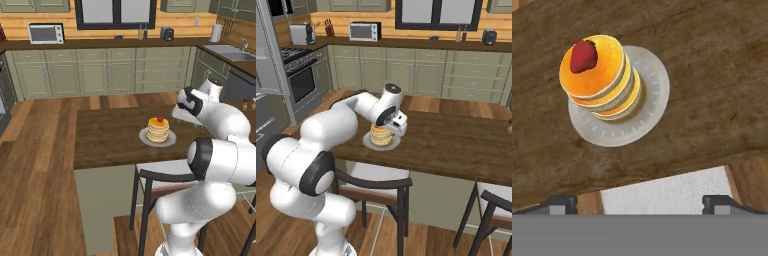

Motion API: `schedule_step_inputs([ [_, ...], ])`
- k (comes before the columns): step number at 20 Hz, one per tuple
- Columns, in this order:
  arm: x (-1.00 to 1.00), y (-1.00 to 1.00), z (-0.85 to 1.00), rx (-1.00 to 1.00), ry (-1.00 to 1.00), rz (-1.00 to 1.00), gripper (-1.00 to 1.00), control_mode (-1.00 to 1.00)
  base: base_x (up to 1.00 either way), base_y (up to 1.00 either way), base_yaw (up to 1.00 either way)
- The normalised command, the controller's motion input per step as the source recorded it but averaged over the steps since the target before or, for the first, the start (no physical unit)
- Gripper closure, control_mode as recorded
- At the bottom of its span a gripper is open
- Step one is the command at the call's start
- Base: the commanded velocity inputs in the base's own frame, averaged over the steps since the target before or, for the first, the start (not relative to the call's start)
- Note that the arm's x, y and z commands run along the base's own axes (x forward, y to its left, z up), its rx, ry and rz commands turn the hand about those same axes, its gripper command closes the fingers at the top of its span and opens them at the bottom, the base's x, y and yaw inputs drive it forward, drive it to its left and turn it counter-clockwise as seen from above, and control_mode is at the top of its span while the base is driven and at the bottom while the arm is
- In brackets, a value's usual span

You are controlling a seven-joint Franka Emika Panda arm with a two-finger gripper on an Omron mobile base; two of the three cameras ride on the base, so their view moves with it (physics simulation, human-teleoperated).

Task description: Take the strawberry from the fridge and place it on top of the pancake, located on the dining counter.

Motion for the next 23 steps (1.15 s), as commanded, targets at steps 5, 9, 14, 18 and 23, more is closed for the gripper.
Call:
schedule_step_inputs([
  [5,-0.32,-1.0,0.22,0.46,0.0,-0.23,-1.0,-1.0,0.0,0.0,0.0],
  [9,-0.26,-1.0,0.0,0.43,-0.01,-0.18,-1.0,-1.0,0.0,0.0,0.0],
  [14,-0.09,-1.0,0.0,0.42,0.0,-0.14,-1.0,-1.0,0.0,0.0,0.0],
  [18,0.0,-0.89,-0.18,0.21,0.0,-0.09,-1.0,-1.0,0.0,0.0,0.0],
  [23,0.0,-0.58,-0.36,0.01,0.0,-0.06,-1.0,-1.0,0.0,0.0,0.0],
])
